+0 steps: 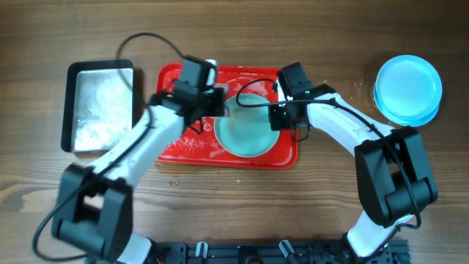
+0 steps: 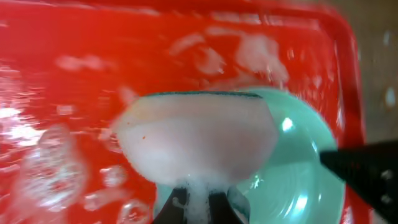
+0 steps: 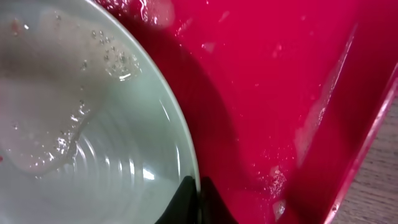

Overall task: Clean dirty plates on tray and stack at the side
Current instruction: 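Grasp the rim of the last plate on the tray with the right gripper, then scrub the tilted plate with the sponge in the left gripper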

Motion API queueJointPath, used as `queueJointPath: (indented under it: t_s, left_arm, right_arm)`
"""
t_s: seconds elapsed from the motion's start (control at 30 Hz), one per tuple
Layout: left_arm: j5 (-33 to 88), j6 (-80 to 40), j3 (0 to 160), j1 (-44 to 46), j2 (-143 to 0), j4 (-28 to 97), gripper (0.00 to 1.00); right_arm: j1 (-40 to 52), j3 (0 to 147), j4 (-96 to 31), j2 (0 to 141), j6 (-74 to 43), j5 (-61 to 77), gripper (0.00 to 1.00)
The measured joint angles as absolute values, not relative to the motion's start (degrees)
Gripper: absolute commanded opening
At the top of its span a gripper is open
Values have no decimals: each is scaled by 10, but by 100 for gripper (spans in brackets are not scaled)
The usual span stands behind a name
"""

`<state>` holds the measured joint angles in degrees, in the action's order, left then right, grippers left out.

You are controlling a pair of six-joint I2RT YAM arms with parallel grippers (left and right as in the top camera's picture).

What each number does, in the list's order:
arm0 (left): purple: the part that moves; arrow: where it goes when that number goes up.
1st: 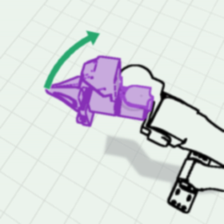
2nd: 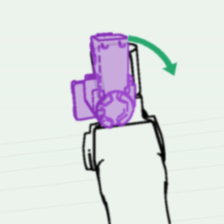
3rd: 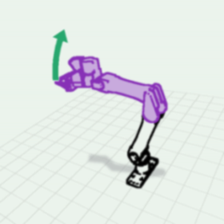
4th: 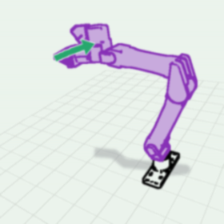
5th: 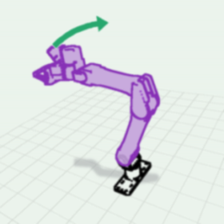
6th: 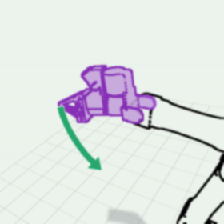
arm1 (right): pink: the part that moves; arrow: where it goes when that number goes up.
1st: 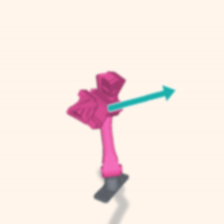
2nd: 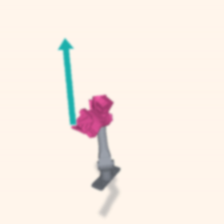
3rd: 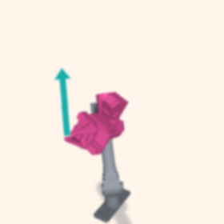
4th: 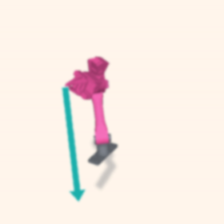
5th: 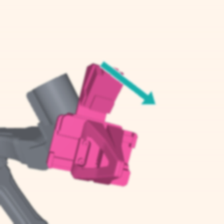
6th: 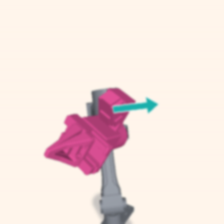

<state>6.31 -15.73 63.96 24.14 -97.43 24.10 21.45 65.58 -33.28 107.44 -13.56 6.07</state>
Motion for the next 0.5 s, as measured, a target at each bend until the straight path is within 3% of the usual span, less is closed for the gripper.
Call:
queueJointPath:
  t_s: [0.27, 0.5]
  left_arm:
    - [67, -49, 639, 319, -1058, 193, 4]
    - [73, -108, 671, 317, -1090, 336, 4]
  right_arm:
    - [215, 665, -338, 1074, -131, 65, 4]
    - [219, 665, -345, 1081, -124, 89, 4]
